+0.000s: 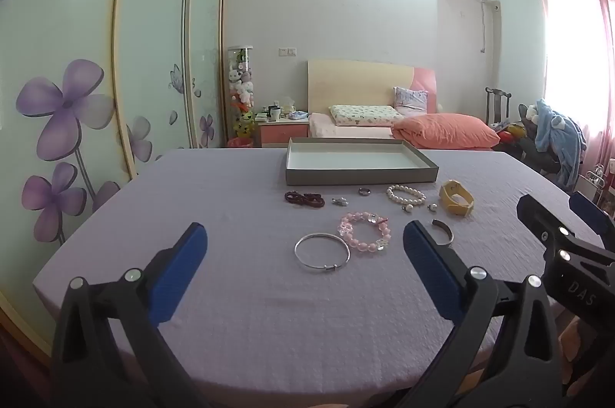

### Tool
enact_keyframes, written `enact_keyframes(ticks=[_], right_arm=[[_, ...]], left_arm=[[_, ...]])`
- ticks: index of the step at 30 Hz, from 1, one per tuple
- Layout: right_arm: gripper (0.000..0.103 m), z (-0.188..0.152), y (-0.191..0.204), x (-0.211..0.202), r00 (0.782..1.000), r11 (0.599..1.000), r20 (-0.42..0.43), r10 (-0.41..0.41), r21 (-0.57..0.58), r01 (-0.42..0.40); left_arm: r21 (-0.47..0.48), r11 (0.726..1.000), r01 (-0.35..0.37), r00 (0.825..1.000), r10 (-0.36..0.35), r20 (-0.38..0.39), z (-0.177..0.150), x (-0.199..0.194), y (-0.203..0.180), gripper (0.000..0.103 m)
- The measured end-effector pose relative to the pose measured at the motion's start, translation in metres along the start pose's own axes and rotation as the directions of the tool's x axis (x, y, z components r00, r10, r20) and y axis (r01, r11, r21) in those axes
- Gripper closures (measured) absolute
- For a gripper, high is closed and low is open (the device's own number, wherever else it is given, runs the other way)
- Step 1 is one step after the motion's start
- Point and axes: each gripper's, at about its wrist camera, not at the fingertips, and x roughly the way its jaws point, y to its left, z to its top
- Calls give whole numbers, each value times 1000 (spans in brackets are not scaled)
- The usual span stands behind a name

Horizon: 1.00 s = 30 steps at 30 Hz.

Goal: Organize jewelry

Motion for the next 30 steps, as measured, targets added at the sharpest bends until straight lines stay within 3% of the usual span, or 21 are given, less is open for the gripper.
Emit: enact_keyframes(ticks=[30], right_arm=[[2, 3, 2, 0, 1000, 1000, -4, -1, -6, 1]], left_arm=[[1, 1000, -1, 1000, 1, 5, 4, -1, -3, 4]])
